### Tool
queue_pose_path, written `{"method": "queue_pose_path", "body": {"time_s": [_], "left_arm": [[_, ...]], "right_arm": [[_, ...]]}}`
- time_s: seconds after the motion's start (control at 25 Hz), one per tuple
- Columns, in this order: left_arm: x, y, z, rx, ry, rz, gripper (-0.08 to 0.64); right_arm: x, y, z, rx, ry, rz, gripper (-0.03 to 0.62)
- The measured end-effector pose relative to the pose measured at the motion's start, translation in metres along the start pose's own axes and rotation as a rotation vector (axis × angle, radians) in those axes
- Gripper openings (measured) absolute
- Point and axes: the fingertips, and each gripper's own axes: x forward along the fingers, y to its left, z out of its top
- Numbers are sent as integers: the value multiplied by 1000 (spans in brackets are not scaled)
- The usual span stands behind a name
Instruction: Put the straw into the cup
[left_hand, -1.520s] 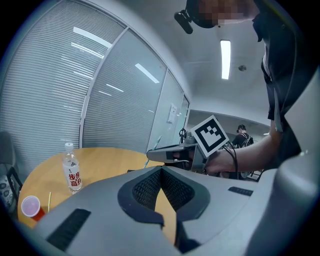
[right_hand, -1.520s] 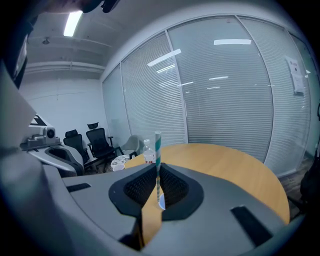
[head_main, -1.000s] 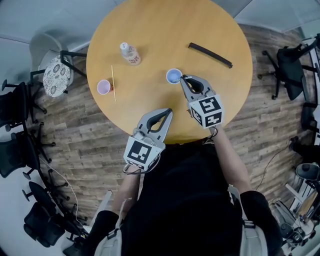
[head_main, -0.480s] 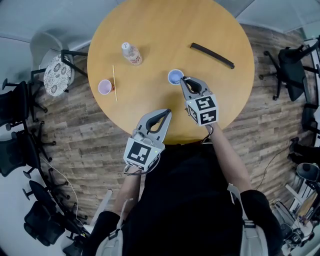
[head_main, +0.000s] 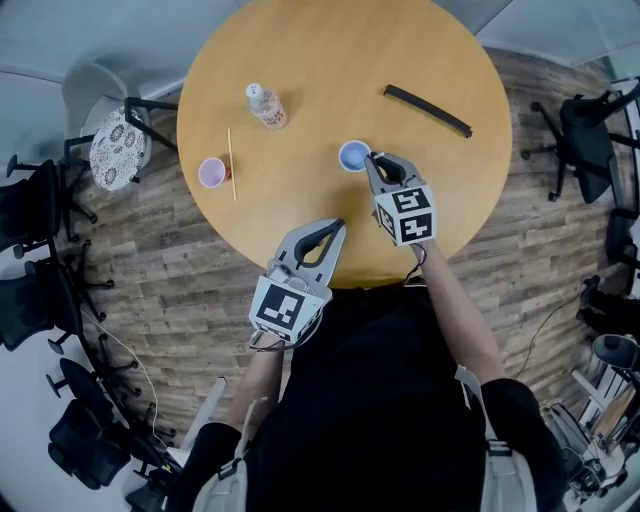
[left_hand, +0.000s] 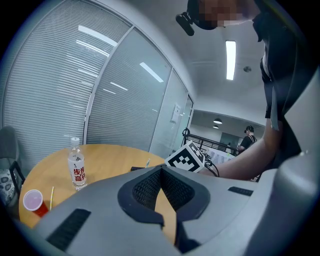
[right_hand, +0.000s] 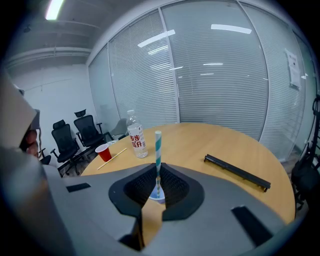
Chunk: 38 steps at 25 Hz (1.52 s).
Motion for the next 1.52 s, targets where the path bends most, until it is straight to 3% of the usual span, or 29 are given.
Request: {"method": "queue_pose_path", "body": {"time_s": [0.8, 0.88, 0.96, 1.52], "left_arm": [[-1, -5, 6, 8, -19, -3, 11], [0, -4, 7, 7, -20, -5, 10], [0, -3, 6, 1, -14, -3, 11], [-1, 2, 7, 9, -25, -9, 11]], "right_arm": [[-2, -7, -16, 22, 58, -17, 31], [-1, -8, -15, 22, 56, -17, 55], [-1, -8, -16, 23, 54, -15, 120], [1, -5, -11, 17, 45, -16, 129]]}}
